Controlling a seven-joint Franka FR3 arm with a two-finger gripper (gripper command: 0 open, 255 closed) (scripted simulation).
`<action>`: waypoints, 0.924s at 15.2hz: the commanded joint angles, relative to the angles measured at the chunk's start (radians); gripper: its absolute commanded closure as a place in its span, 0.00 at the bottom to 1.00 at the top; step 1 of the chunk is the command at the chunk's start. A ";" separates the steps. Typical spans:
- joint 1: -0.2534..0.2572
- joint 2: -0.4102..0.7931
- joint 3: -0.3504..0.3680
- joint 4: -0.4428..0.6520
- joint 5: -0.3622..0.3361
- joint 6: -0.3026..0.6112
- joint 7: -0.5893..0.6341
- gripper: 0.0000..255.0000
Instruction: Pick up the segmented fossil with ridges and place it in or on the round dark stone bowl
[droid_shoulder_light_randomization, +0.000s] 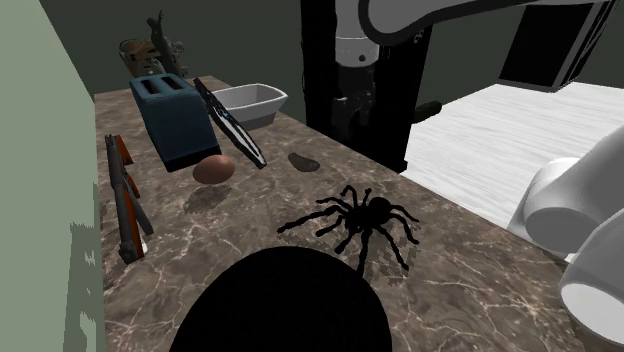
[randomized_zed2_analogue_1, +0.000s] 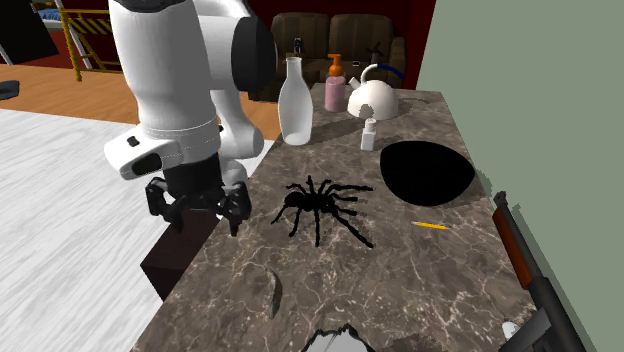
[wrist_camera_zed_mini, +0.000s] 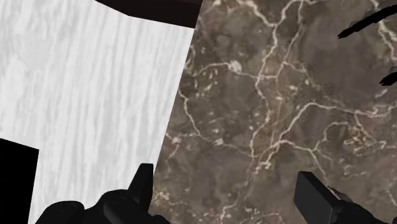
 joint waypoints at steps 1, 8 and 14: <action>0.009 0.060 0.034 0.051 0.003 0.006 0.048 0.00; 0.041 0.297 0.131 0.248 -0.036 0.030 0.204 0.00; 0.060 0.388 0.155 0.292 -0.065 0.068 0.260 0.00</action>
